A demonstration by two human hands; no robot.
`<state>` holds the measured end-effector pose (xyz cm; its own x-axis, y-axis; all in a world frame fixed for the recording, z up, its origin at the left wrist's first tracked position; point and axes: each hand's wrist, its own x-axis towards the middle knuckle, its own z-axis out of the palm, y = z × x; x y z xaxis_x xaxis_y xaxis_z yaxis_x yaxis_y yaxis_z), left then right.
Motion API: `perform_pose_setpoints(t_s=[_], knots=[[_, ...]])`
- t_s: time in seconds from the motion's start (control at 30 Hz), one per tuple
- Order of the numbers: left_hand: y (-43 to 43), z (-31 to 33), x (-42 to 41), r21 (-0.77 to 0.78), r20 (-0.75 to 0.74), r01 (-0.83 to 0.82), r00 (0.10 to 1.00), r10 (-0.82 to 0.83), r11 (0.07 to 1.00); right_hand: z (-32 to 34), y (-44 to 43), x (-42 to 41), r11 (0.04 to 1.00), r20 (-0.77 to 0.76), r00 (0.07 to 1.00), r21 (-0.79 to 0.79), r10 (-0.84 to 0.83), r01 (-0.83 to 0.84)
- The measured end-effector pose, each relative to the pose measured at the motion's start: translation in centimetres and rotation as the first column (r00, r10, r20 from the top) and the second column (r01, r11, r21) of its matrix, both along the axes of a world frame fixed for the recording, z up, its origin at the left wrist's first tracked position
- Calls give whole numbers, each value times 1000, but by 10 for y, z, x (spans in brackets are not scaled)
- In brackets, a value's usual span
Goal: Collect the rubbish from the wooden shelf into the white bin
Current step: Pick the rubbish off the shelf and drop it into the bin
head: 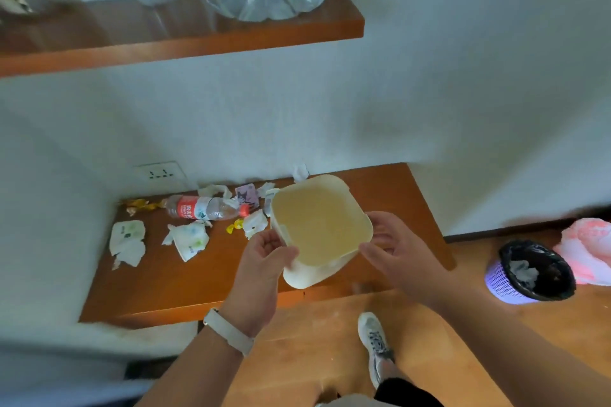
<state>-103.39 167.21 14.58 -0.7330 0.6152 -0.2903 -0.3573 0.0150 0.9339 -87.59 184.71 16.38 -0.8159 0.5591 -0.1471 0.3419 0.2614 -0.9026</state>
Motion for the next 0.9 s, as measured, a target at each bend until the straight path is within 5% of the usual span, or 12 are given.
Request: perform_pose_setpoints(t_s=[0.5, 0.9], knots=[[29, -5, -21, -166, -57, -538, 842, 537, 826, -34, 97, -147, 787, -28, 793, -108, 609, -608], [-3, -27, 15, -242, 35, -762, 612, 790, 600, -75, 70, -188, 563, 36, 568, -198, 822, -802]])
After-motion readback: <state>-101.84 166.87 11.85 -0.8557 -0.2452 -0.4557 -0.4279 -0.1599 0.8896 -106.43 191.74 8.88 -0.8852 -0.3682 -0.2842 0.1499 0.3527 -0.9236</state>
